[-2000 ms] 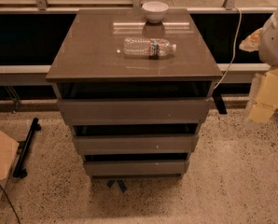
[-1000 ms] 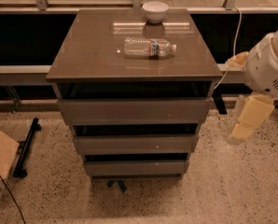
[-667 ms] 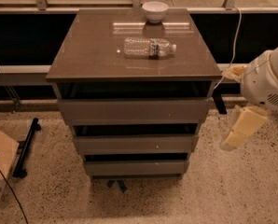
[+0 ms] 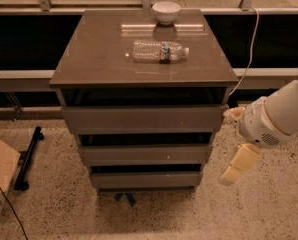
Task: Open bottom drawer
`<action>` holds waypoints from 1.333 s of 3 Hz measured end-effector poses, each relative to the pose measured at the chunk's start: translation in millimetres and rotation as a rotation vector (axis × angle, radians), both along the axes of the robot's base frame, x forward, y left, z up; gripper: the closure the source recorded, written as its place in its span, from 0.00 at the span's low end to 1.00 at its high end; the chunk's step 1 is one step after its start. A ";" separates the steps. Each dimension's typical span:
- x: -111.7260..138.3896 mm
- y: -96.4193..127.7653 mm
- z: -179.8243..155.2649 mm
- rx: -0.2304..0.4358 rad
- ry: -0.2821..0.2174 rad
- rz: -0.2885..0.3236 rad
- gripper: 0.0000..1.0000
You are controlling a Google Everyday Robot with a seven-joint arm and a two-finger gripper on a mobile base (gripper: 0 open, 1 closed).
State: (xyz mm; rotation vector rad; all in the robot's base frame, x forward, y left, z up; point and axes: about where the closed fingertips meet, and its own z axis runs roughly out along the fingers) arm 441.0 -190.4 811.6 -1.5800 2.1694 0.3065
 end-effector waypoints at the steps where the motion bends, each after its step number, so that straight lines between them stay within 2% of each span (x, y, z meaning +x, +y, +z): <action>1: -2.7 1.6 -45.1 0.025 0.092 -0.023 0.00; 2: 5.1 -4.0 -94.9 0.022 0.177 -0.051 0.00; 3: 10.2 -13.0 -131.4 0.022 0.229 -0.075 0.00; 4: 10.0 -12.7 -133.1 0.023 0.233 -0.074 0.00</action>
Offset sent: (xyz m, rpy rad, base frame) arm 0.0115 -0.0048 -0.1249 0.0220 0.2377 -0.0655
